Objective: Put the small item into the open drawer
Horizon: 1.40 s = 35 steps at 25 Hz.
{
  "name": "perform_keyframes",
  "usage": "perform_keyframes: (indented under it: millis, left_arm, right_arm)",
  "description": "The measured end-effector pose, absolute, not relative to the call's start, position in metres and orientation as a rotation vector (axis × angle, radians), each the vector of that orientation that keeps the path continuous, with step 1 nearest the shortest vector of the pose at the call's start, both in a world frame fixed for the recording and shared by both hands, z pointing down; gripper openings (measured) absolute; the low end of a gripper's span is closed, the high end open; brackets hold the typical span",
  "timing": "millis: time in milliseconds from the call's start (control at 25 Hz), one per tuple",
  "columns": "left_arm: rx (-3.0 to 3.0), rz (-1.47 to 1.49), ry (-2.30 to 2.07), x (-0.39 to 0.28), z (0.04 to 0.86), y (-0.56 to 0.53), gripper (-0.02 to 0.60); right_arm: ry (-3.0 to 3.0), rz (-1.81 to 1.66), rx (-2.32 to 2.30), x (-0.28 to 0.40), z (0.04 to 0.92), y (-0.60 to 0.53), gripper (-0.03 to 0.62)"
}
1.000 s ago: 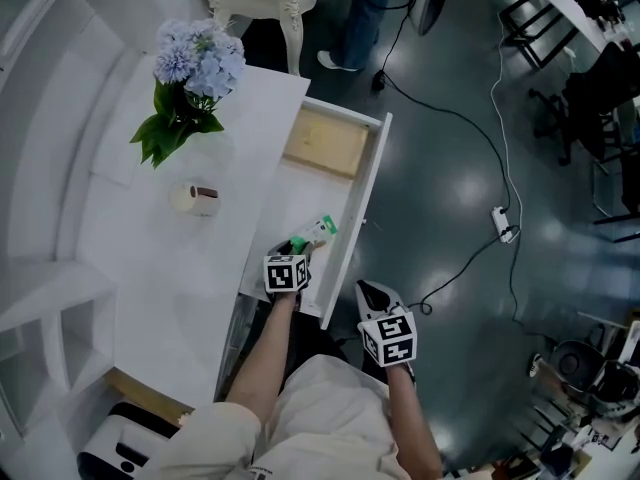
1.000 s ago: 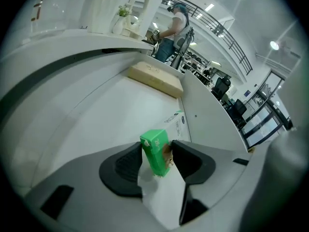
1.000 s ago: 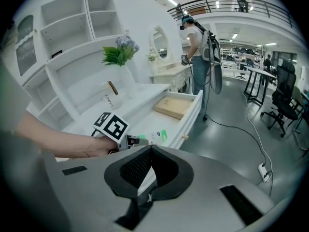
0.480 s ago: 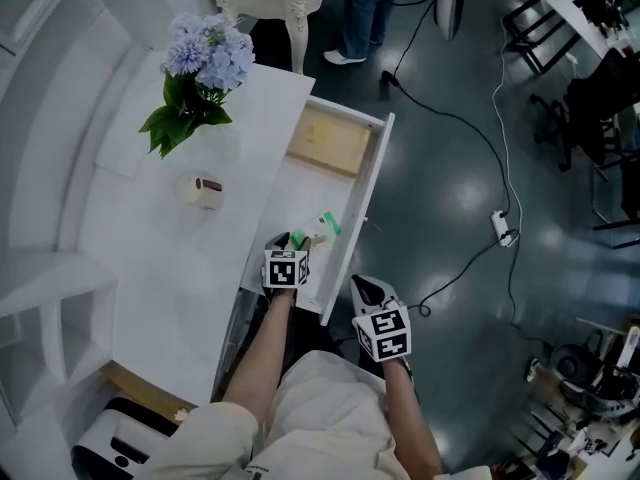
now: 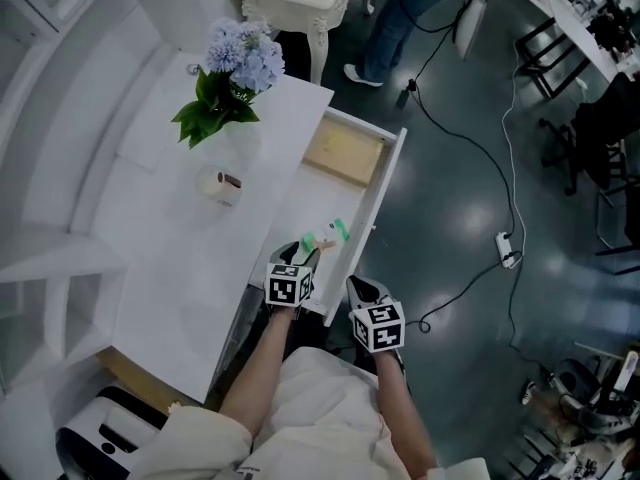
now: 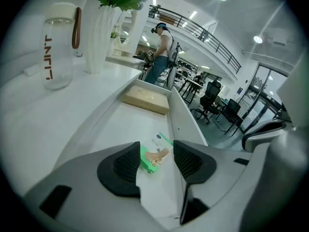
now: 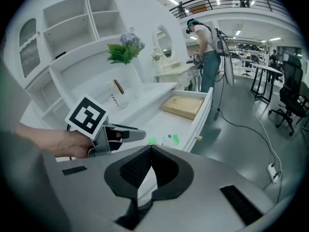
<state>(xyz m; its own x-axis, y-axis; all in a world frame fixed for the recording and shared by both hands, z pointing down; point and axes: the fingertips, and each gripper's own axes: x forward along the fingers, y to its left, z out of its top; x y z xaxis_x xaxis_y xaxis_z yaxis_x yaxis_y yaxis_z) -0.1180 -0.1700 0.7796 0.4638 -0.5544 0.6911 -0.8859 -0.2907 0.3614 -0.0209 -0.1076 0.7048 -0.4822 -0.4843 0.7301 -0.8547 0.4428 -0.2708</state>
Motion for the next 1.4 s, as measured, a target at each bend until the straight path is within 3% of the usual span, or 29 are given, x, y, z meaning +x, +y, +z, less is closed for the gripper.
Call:
perform_keyframes:
  millis: [760,1200,1400]
  left_arm:
    - [2.259,0.621,-1.157,-0.131,0.684,-0.115,0.224]
    - [2.285,0.587,-1.131,-0.123,0.679,-0.121,0.207]
    - [2.288,0.629,-1.104,-0.114,0.692,-0.119,0.167]
  right_arm:
    - [-2.237,0.876,1.195,-0.039,0.695,-0.121,0.026]
    - [-2.233,0.824,1.172,-0.033,0.688,-0.119,0.026]
    - [-2.232,0.831,1.182,-0.024,0.688,-0.121,0.026]
